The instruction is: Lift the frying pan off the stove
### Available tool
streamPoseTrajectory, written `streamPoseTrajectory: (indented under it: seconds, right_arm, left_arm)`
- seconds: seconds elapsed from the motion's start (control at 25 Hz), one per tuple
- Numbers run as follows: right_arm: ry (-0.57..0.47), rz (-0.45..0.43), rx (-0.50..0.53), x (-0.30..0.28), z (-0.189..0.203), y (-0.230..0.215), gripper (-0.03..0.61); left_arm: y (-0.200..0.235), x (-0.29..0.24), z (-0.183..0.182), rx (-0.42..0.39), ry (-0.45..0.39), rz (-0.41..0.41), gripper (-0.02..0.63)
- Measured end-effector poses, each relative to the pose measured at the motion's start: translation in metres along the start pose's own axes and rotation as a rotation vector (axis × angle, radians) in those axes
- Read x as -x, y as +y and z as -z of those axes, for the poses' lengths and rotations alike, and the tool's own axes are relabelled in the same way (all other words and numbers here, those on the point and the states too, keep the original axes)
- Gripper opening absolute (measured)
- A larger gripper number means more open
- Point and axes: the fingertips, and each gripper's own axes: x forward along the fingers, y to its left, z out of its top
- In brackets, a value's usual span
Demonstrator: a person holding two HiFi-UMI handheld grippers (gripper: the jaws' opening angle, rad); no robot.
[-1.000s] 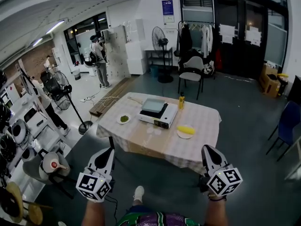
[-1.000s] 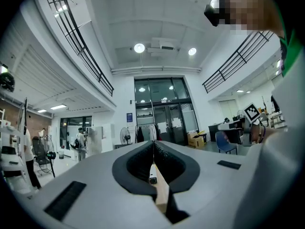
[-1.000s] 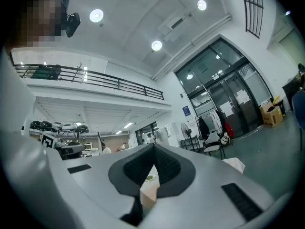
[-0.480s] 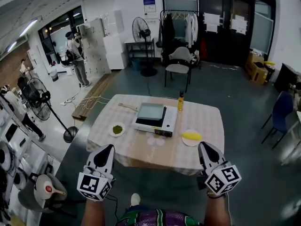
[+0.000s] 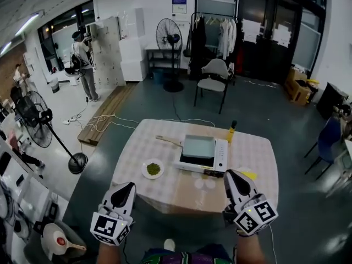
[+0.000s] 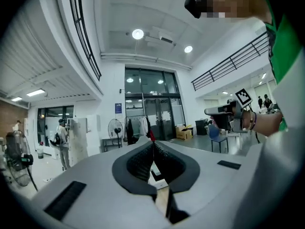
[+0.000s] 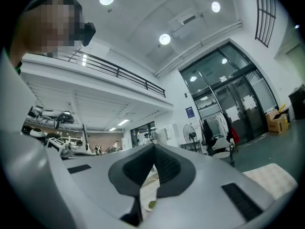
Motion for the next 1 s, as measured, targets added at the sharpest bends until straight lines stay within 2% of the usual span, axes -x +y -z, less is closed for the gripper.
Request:
streamPoseTrajectory:
  seconds: [0.16, 0.28, 0.4, 0.52, 0.56, 0.68, 0.72, 0.84, 0.92, 1.0]
  right_arm:
    - [0.072, 0.002, 0.035, -0.025, 0.019, 0.001, 0.008]
    - [0.069, -0.005, 0.025, -0.035, 0.011, -0.013, 0.008]
    - [0.056, -0.007, 0.038, -0.038, -0.003, -0.034, 0.008]
    - [0.049, 0.009, 0.028, -0.035, -0.004, -0.063, 0.008]
    - [0.049, 0.016, 0.018, -0.035, -0.002, -0.073, 0.008]
    - [0.045, 0.023, 0.008, -0.033, -0.002, -0.096, 0.008]
    - [0.041, 0.025, 0.008, -0.033, -0.004, -0.101, 0.008]
    - [0.034, 0.02, -0.003, -0.031, -0.009, -0.112, 0.008]
    - [0.032, 0.015, -0.012, -0.029, -0.01, -0.118, 0.008]
    - [0.029, 0.004, -0.023, -0.026, -0.009, -0.124, 0.008]
  left_arm:
    - [0.019, -0.024, -0.004, 0.058, -0.03, 0.023, 0.023]
    - [0.021, -0.043, -0.013, 0.109, -0.068, 0.031, 0.023]
    - [0.013, -0.067, -0.025, 0.115, -0.084, 0.037, 0.025]
    - [-0.003, -0.092, -0.034, 0.084, -0.103, 0.088, 0.033]
    - [-0.009, -0.1, -0.037, 0.072, -0.112, 0.109, 0.082]
    - [-0.029, -0.125, -0.042, 0.006, -0.111, 0.184, 0.36]
    - [-0.036, -0.133, -0.042, -0.042, -0.1, 0.198, 0.417]
    - [-0.05, -0.149, -0.047, -0.208, -0.113, 0.214, 0.478]
    - [-0.056, -0.158, -0.053, -0.26, -0.128, 0.226, 0.483]
    - [-0.058, -0.167, -0.047, -0.326, -0.08, 0.223, 0.483]
